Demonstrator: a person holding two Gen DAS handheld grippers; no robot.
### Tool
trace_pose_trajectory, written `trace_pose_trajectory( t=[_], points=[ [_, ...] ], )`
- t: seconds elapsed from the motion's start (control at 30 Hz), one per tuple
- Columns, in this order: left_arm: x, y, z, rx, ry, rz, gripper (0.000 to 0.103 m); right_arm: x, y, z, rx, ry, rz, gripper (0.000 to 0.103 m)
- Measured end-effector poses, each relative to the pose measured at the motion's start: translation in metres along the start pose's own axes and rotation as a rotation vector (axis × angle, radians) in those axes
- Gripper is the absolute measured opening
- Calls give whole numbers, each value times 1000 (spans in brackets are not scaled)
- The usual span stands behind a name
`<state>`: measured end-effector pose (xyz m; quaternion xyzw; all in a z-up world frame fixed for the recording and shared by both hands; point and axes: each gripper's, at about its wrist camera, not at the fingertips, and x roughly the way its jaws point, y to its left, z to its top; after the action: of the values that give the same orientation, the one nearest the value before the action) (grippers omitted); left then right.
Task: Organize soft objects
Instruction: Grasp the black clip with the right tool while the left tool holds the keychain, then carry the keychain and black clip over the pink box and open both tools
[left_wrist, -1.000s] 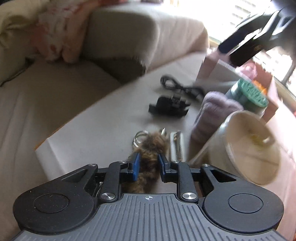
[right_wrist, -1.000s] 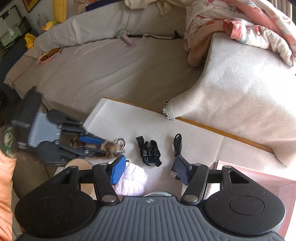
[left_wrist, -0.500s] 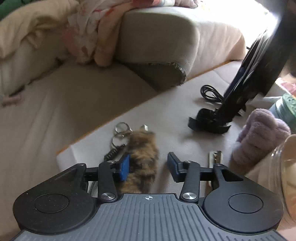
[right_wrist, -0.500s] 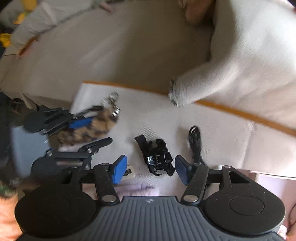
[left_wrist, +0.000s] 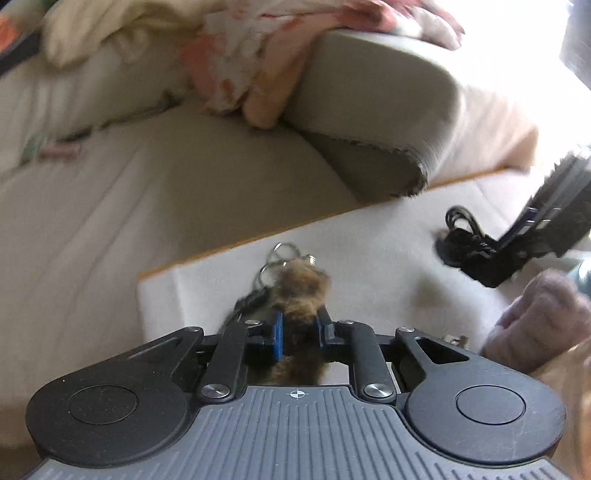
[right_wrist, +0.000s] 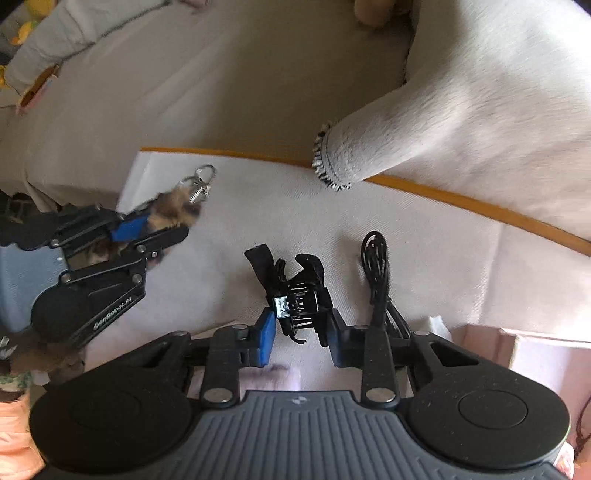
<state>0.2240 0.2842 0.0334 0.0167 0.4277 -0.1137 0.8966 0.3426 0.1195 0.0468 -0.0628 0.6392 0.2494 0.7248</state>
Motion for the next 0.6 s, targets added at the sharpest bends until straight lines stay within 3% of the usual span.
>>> trace_pose_trajectory(
  t=[0.13, 0.23, 0.47, 0.6],
  points=[
    [-50, 6, -5, -70, -76, -20, 17, -48, 8, -14, -38, -90, 4, 29],
    [-116, -3, 0, -87, -199, -7, 17, -100, 20, -29, -98, -204, 4, 29],
    [-275, -60, 14, -33, -486, 102, 17, -231, 27, -85, -187, -520, 56, 29],
    [-327, -101, 20, -42, -600, 82, 17, -293, 5, -129, -198, -673, 50, 29]
  ],
)
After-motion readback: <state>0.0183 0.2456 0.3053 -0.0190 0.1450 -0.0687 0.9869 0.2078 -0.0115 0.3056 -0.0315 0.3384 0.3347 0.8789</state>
